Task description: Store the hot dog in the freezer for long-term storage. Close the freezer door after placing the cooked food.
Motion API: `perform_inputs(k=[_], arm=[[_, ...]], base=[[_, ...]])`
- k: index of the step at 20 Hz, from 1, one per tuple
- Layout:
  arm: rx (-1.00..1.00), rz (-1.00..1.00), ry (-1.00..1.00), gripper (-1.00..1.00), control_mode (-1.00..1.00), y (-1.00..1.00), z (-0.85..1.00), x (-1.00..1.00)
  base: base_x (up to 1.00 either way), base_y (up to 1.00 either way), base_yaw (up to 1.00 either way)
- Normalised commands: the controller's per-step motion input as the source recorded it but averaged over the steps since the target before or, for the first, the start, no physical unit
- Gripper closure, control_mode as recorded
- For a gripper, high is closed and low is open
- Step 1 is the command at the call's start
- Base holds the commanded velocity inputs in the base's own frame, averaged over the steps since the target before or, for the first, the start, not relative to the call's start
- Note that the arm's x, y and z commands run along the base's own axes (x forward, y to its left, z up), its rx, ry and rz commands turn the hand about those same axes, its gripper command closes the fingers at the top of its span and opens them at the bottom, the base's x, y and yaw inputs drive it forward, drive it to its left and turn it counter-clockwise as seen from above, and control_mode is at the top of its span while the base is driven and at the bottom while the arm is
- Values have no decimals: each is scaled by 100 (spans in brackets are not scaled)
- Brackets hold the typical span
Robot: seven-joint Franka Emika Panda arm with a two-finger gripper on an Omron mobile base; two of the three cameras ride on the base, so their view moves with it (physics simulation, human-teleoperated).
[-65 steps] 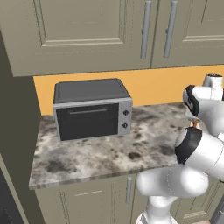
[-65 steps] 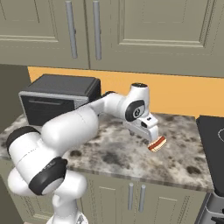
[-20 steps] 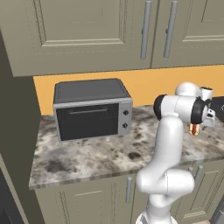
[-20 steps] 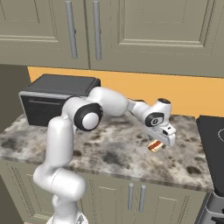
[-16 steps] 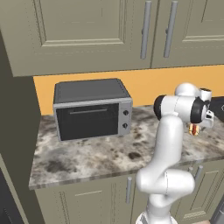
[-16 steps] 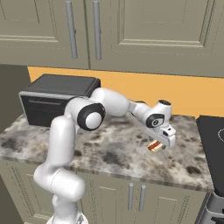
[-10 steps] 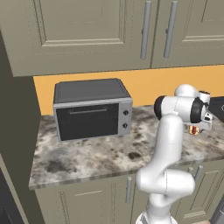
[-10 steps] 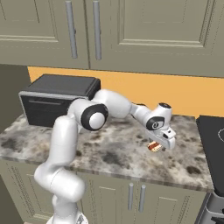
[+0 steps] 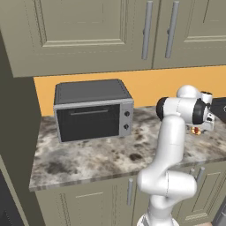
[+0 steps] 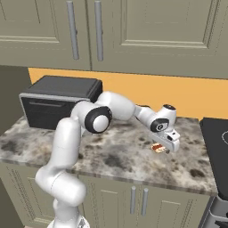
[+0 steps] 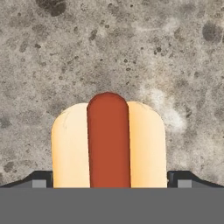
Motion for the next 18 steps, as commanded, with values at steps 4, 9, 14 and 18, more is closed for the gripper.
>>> perform_inputs(k=[4,9,14,18], arm=[[0,0,0,100,-100,0,-17,0],[0,0,0,100,-100,0,-5,0],[0,-5,-1,100,-100,26,1,-15],[-2,-1,-7,100,-100,60,27,-88]], base=[[0,0,0],[0,0,0],[0,0,0],[0,0,0]])
